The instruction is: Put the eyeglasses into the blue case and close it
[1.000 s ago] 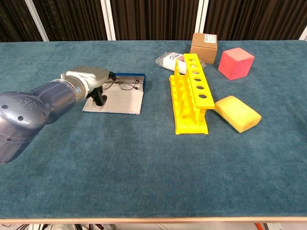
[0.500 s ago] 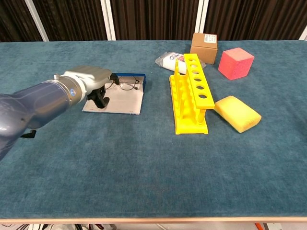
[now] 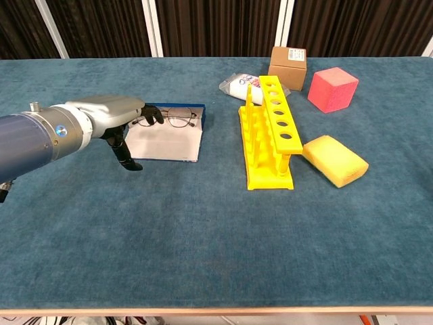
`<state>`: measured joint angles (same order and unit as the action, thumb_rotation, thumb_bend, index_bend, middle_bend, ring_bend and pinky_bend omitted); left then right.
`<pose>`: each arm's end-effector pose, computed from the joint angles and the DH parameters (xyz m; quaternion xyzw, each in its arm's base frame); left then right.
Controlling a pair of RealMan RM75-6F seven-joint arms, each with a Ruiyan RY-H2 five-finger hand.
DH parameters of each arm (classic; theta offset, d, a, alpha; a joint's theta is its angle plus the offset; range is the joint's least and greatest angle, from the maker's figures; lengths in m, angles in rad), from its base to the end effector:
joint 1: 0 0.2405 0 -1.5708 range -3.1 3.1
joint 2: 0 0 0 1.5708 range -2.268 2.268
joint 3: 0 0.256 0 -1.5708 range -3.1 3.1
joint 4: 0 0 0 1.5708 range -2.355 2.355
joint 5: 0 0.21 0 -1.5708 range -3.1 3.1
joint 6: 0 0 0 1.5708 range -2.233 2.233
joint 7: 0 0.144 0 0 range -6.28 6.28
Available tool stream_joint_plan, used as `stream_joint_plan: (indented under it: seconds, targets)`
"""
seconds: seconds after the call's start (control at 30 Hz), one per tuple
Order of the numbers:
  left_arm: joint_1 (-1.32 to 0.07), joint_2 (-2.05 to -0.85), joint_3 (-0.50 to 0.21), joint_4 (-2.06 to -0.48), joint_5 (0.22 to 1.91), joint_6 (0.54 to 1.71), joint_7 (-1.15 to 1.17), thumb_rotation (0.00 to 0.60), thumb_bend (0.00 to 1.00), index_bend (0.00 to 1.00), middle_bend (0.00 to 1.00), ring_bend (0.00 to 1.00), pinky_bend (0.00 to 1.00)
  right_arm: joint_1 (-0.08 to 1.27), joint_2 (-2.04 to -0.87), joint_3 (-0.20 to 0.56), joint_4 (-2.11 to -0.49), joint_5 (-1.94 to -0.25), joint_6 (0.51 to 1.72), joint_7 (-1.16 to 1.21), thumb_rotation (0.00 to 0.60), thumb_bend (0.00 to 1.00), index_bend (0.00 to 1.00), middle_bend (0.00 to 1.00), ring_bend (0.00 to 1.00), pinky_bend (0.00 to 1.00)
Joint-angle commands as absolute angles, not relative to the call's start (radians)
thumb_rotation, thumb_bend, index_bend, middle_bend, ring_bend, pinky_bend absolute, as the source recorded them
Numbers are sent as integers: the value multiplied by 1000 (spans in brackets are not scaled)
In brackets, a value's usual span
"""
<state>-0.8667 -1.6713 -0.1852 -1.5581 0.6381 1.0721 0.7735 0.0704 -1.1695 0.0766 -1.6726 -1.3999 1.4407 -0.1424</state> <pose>-0.1204 0.3351 -0.0534 -0.7443 -0.4041 -0.2657 0.4606 -0.3100 -0.1801 0.1397 0.5757 -0.4136 0.3521 0.6112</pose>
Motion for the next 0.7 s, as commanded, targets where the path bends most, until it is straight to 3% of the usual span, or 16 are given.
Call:
stream_joint_plan:
  seconds: [0.03,0.23,0.7]
  targets:
    - [-845,-1686,-162,-1526,703,1082,722,600,173,136,142,89,204,70,-1169,77,-1673,-1399,1441,-141,600,157,0,0,116,187]
    - [-825,-1748,-130,-1429,788,1105,680,600,173,134,149,101,163,70,-1166,77,-1677,-1395,1438,-139,600,157,0,0,116,187]
    - [-829,-1826,-162,-1318,807,1106,691,600,215,155,195,115,155,70,-1164,79,-1680,-1389,1436,-138,600,157,0,0,116,187]
